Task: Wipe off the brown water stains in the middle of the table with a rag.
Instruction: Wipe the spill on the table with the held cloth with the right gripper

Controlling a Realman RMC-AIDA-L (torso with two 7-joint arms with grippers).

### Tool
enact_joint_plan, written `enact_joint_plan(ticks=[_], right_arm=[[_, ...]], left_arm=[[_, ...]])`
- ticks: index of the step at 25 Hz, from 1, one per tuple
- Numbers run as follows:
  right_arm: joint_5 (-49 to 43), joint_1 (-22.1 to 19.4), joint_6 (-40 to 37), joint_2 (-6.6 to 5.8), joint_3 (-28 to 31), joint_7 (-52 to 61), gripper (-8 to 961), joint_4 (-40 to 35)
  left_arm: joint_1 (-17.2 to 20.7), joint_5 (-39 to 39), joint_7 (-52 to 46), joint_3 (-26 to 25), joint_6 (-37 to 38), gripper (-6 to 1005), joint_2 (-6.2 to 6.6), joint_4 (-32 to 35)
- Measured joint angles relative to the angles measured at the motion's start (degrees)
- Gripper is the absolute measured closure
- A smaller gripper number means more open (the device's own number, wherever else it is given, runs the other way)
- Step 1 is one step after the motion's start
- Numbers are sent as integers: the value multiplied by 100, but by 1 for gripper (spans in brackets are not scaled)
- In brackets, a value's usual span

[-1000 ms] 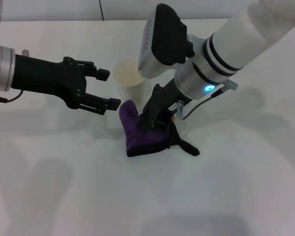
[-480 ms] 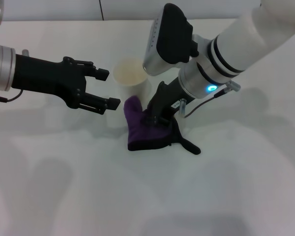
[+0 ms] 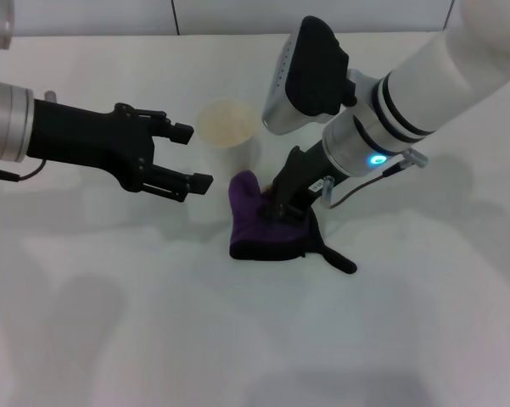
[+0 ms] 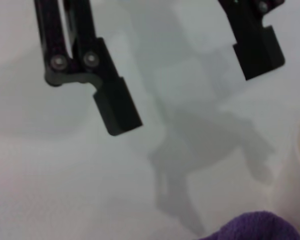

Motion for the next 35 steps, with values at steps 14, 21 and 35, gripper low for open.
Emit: enact_joint_plan(ticks=[14, 21, 35], right_arm=[[-178, -157, 112, -65, 183, 171, 872, -6], [-361, -294, 76, -67, 412, 259, 872, -57], [-413, -316, -431, -15, 240, 326, 872, -341]], left_arm=[[47, 11, 14, 0, -51, 114, 1, -1], [60, 9, 25, 0, -67, 114, 1, -1], [56, -23, 43, 0, -153, 114, 1, 57]])
